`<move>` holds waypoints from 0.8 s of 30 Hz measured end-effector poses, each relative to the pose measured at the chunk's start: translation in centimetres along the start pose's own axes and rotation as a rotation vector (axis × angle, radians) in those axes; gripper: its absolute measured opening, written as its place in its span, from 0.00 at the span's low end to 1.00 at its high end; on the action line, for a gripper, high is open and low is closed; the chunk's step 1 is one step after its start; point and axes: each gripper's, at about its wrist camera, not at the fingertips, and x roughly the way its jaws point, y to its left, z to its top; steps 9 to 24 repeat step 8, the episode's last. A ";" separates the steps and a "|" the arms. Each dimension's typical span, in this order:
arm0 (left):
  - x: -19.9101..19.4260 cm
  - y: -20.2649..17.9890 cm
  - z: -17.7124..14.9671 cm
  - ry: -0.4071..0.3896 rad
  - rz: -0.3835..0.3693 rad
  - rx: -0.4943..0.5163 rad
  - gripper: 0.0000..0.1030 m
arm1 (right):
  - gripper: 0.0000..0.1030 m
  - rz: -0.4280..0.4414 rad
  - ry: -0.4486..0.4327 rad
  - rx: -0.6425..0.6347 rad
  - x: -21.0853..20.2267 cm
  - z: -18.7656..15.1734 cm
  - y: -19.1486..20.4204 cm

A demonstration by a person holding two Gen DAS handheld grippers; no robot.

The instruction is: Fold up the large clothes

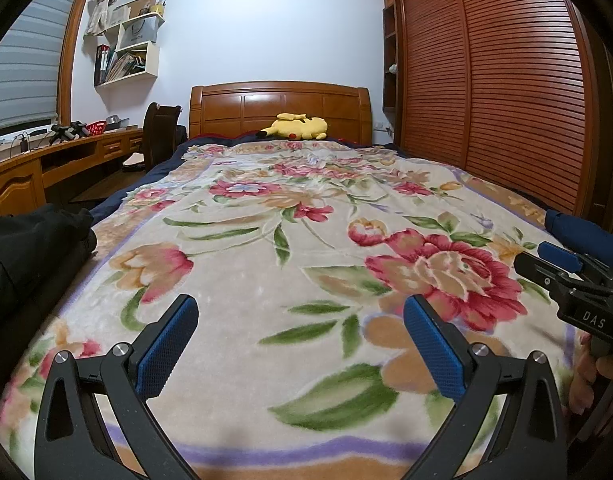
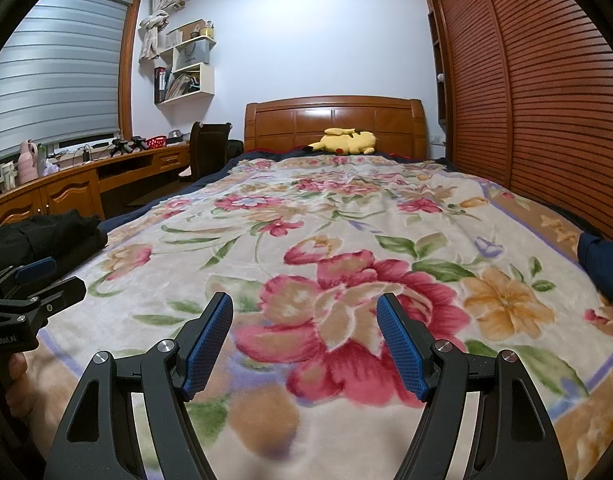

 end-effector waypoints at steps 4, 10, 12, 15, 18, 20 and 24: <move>0.0 0.0 0.0 0.001 0.001 0.000 1.00 | 0.74 0.000 0.000 0.000 0.0 0.0 0.0; 0.0 0.0 0.0 0.000 0.000 0.000 1.00 | 0.74 0.001 0.000 0.000 0.0 0.0 0.0; 0.0 0.0 0.0 0.000 0.000 0.000 1.00 | 0.74 0.001 0.000 0.000 0.0 0.0 0.0; 0.0 0.0 0.0 0.000 0.000 0.000 1.00 | 0.74 0.001 0.000 0.000 0.0 0.0 0.0; 0.0 0.0 0.0 0.000 0.000 0.000 1.00 | 0.74 0.001 0.000 0.000 0.0 0.0 0.0; 0.0 0.0 0.0 0.000 0.000 0.000 1.00 | 0.74 0.001 0.000 0.000 0.0 0.0 0.0; 0.0 0.0 0.0 0.000 0.000 0.000 1.00 | 0.74 0.001 0.000 0.000 0.0 0.0 0.0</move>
